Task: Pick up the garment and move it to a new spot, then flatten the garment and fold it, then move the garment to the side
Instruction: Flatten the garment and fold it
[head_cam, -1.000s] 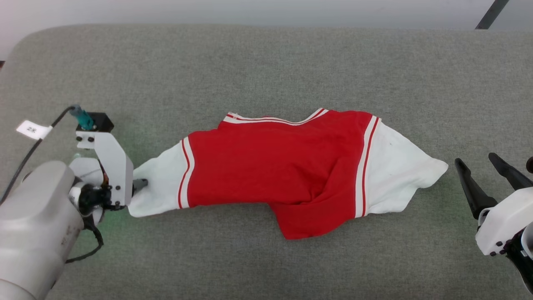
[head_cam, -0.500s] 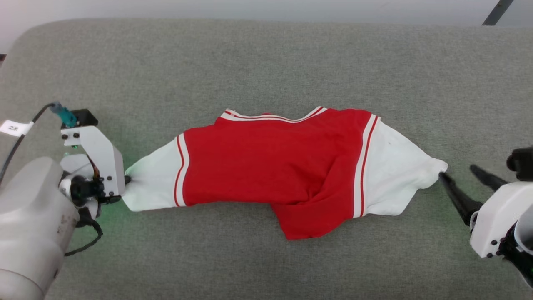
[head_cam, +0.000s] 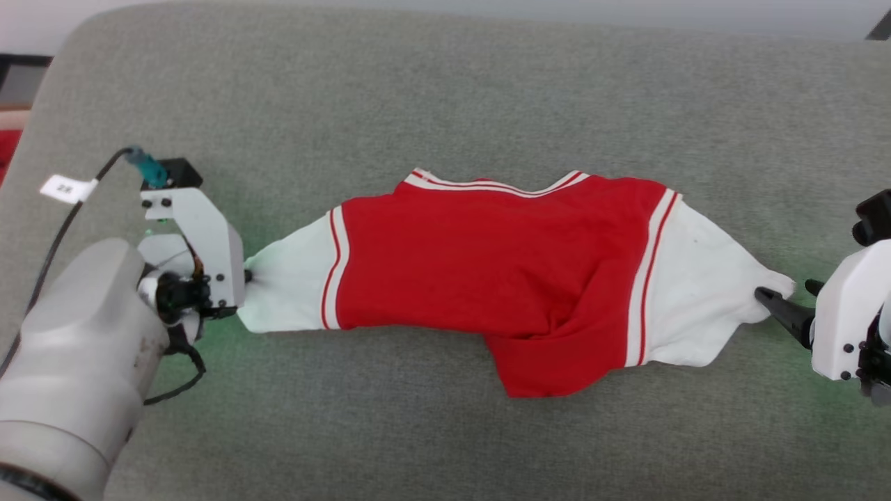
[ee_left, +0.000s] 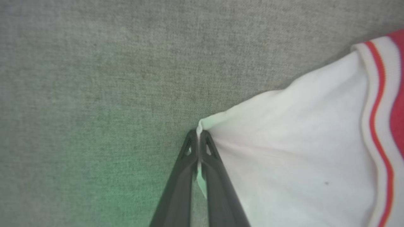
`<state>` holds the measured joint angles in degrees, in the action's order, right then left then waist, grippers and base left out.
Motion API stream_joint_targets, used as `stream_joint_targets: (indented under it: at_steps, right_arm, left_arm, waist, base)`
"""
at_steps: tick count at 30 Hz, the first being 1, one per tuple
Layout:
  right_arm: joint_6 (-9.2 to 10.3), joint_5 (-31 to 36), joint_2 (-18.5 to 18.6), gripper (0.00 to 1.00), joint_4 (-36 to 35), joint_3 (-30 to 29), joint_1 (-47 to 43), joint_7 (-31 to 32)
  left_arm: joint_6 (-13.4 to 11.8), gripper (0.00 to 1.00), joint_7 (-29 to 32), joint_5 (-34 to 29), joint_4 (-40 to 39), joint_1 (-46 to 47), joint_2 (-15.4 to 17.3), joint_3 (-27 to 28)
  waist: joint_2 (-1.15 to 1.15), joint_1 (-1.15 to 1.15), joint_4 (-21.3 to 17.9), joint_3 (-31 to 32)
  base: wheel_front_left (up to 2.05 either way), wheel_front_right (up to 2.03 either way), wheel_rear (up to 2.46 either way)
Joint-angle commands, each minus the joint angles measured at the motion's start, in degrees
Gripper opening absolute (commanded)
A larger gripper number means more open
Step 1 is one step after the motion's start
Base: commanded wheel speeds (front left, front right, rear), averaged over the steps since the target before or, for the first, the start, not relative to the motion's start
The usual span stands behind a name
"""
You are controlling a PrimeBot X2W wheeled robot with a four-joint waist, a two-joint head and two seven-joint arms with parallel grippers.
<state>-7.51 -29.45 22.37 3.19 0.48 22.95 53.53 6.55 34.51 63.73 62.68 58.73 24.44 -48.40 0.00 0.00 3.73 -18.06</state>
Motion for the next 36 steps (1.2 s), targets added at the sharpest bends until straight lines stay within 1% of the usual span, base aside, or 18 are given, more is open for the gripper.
stream_joint_targets:
  at_steps: [1, 6, 12, 13, 14, 17, 21, 25, 28, 31, 33, 36]
  right_arm:
    - [0.04, 0.61, -0.06, 1.00, 0.72, 0.20, 0.79, 0.44]
    - [0.03, 1.19, -1.29, 1.00, 5.73, 1.04, 2.63, 1.56]
    - [0.04, 1.47, -3.01, 0.99, 14.58, 3.58, 3.59, 2.63]
    - [0.04, 1.62, -3.16, 0.07, 16.13, 3.90, 3.63, 3.27]
    - [0.05, 1.88, -3.20, 0.00, 17.37, 4.46, 3.72, 4.15]
    - [0.03, 1.80, -3.87, 0.00, 19.53, 3.84, 5.10, 4.54]
    - [0.05, 2.43, -3.22, 0.00, 20.68, 2.43, 8.30, 5.12]
    - [0.04, 2.30, -2.35, 0.00, 20.59, 1.58, 12.82, 4.97]
    - [0.04, 2.04, -2.09, 0.00, 20.95, 2.03, 16.35, 4.49]
    - [0.04, 1.54, -2.16, 0.00, 21.49, 2.88, 20.28, 3.14]
    - [0.04, 1.57, -1.86, 0.00, 21.94, 3.76, 23.30, 1.15]
    - [0.04, 2.41, -1.60, 0.00, 23.09, 5.92, 27.86, -3.61]
  left_arm:
    - [0.37, 0.00, -0.26, -0.22, 0.23, -1.84, -3.08, -0.97]
    - [0.66, 0.00, -0.89, -0.05, 0.70, -0.85, -4.40, -1.25]
    - [0.84, 0.00, -1.45, 0.28, 1.71, -0.02, -5.33, -1.41]
    - [0.85, 0.00, -1.41, 0.33, 1.86, 0.10, -5.53, -1.49]
    - [0.89, 0.00, -1.37, 0.34, 2.08, 0.20, -5.65, -1.57]
    - [0.97, 0.00, -1.50, 0.54, 2.59, 0.27, -5.85, -1.70]
    - [1.03, 0.00, -1.65, 0.74, 3.36, 0.93, -5.22, -1.82]
    - [0.96, 0.00, -1.73, 0.04, 3.66, 2.88, -4.74, -2.25]
    - [0.94, 0.00, -1.52, -0.39, 3.92, 5.22, -4.09, -2.44]
    - [0.90, 0.00, -2.08, -0.64, 4.05, 7.63, -3.82, -2.31]
    - [0.90, 0.00, -2.91, -1.09, 3.79, 9.62, -3.98, -2.39]
    - [0.90, 0.00, -4.52, -1.79, 3.43, 12.94, -3.69, -2.44]
  waist:
    - [0.00, 0.00, 0.75, -0.67]
    - [0.00, 0.00, 1.59, -1.57]
    - [0.00, 0.00, 2.10, -2.25]
    - [0.00, 0.00, 2.18, -2.29]
    - [0.00, 0.00, 2.22, -2.26]
    - [0.00, 0.00, 2.22, -1.95]
    - [0.00, 0.00, 1.98, -0.31]
    - [0.00, 0.00, 1.65, 2.55]
    - [0.00, 0.00, 1.28, 5.37]
    - [0.00, 0.00, 0.98, 8.16]
    - [0.00, 0.00, 0.78, 10.03]
    - [0.00, 0.00, 0.38, 12.64]
  base:
    - [0.00, 0.00, 0.00]
    - [0.00, 0.00, 0.00]
    - [0.00, 0.00, 0.00]
    - [0.00, 0.00, 0.00]
    - [0.00, 0.00, 0.00]
    - [0.00, 0.00, 0.00]
    - [0.00, 0.00, 0.00]
    - [0.00, 0.00, 0.00]
    - [0.00, 0.00, 0.00]
    - [0.00, 0.00, 0.00]
    - [0.00, 0.00, 0.00]
    - [0.00, 0.00, 0.00]
